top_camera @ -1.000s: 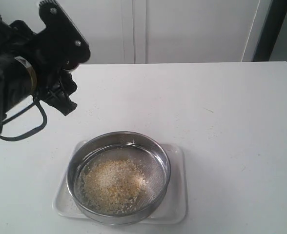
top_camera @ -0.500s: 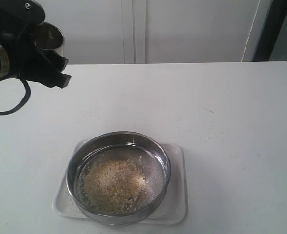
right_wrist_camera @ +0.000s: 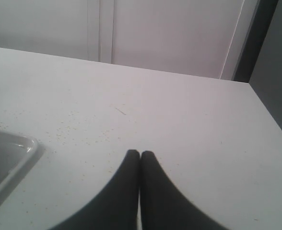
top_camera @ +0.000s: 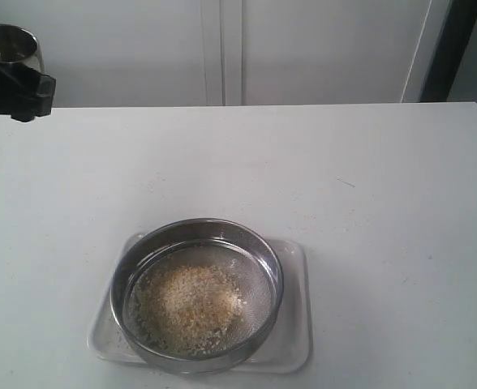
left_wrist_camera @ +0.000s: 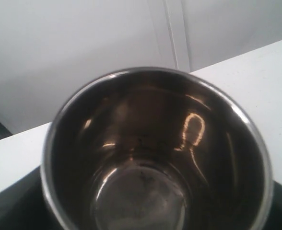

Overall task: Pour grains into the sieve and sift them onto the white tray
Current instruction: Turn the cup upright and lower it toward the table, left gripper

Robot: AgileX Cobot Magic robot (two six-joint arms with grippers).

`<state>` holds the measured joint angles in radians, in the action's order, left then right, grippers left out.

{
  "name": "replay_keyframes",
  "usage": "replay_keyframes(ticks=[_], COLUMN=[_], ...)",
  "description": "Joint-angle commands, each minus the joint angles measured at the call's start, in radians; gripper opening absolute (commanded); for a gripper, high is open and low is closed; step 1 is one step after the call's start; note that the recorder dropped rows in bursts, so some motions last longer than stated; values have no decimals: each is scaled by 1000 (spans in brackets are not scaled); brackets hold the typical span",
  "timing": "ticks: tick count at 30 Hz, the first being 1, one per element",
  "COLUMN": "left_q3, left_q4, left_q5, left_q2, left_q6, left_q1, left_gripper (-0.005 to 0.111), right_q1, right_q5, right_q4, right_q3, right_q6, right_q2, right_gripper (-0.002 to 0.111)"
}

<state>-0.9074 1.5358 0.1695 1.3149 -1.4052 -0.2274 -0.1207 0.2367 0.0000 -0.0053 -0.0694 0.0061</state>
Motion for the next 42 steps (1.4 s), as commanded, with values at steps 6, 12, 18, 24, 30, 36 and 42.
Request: replay_keyframes(ticks=[6, 12, 18, 24, 30, 36, 42], left_q3=[4, 4, 4, 4, 30, 121, 128], left_q4=[20, 20, -101, -701, -1227, -1266, -1289], left_q5=[-32, -11, 13, -4, -2, 221, 261], left_q2=[-12, -12, -12, -12, -10, -10, 20], left_q6=[6, 6, 112, 827, 1273, 1292, 1289], left_q1=[6, 6, 6, 6, 6, 6, 6], left_gripper=[0, 0, 0, 0, 0, 0, 0], right_q1=[0, 0, 0, 0, 0, 0, 0], right_q5=[-6, -6, -6, -6, -6, -6, -6], right_q4=[0, 0, 0, 0, 0, 0, 0], right_q3=[5, 5, 5, 5, 5, 5, 5], right_q6=[-4, -4, -4, -4, -4, -4, -4], right_q2=[-6, -6, -6, -6, -6, -6, -6], right_gripper=[0, 0, 0, 0, 0, 0, 0])
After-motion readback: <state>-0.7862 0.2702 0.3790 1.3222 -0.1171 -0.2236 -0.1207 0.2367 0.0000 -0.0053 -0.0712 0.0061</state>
